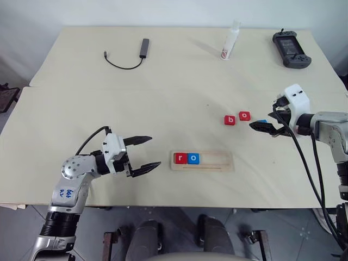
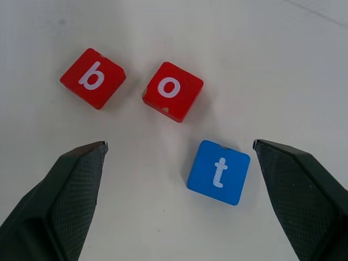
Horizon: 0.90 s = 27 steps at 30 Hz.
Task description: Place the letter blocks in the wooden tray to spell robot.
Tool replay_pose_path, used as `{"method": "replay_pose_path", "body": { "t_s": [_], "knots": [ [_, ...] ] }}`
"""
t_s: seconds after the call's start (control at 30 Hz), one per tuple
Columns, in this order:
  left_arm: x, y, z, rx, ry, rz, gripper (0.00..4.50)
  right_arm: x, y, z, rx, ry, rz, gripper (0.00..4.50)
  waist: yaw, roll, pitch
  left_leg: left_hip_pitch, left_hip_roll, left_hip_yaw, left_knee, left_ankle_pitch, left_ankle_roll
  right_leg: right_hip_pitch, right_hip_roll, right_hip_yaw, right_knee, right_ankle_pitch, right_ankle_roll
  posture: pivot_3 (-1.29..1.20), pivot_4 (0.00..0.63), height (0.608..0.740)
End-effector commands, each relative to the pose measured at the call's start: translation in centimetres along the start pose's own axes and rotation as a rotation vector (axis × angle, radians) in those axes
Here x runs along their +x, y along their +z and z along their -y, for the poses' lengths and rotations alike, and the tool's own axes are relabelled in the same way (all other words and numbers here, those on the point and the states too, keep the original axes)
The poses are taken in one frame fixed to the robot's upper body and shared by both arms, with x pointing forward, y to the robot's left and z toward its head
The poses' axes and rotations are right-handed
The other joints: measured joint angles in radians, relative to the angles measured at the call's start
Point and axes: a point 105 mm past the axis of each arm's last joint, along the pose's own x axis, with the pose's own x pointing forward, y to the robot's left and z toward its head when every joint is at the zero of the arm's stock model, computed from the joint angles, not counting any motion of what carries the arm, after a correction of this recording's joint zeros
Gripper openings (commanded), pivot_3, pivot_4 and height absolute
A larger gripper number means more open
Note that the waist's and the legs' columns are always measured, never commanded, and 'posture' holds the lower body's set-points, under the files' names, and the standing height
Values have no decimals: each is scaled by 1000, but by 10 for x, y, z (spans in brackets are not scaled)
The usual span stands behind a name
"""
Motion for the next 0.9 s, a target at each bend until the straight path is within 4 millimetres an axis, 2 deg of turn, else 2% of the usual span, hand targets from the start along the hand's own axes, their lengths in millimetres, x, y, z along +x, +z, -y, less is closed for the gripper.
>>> {"method": "replay_pose_path", "body": {
  "t_s": [0.03,0.17,0.33,0.53,0.83,0.9],
  "knots": [
    [0,6,1,39,1,9,4467,-4,16,-4,-1,6,47,4500,0,0,0,0,0,0,0,0,0,0,0,0,0,0,0,0,150,740],
    [1,6,1,43,0,6,4467,0,24,-18,42,37,38,4500,-1,0,0,0,0,0,0,0,0,0,0,0,0,0,0,0,150,740],
    [1,6,1,52,-6,2,4467,16,19,-41,135,58,-33,4500,-2,0,0,0,1,0,0,0,0,0,0,0,0,0,0,0,150,740],
    [-2,8,2,63,-3,-7,4467,39,13,-55,209,0,-81,4500,-3,0,0,0,0,0,0,0,0,0,0,0,1,0,0,0,150,740],
    [-1,8,4,67,-2,-12,4467,66,25,-62,245,-87,-21,4500,-18,-1,-1,2,1,1,0,0,-1,0,1,1,2,0,0,0,150,740],
    [-1,8,4,68,-1,-13,4500,68,25,-62,246,-97,-18,4112,-26,-1,-1,2,1,1,0,0,-1,0,1,2,2,0,0,0,150,740]
  ]
}}
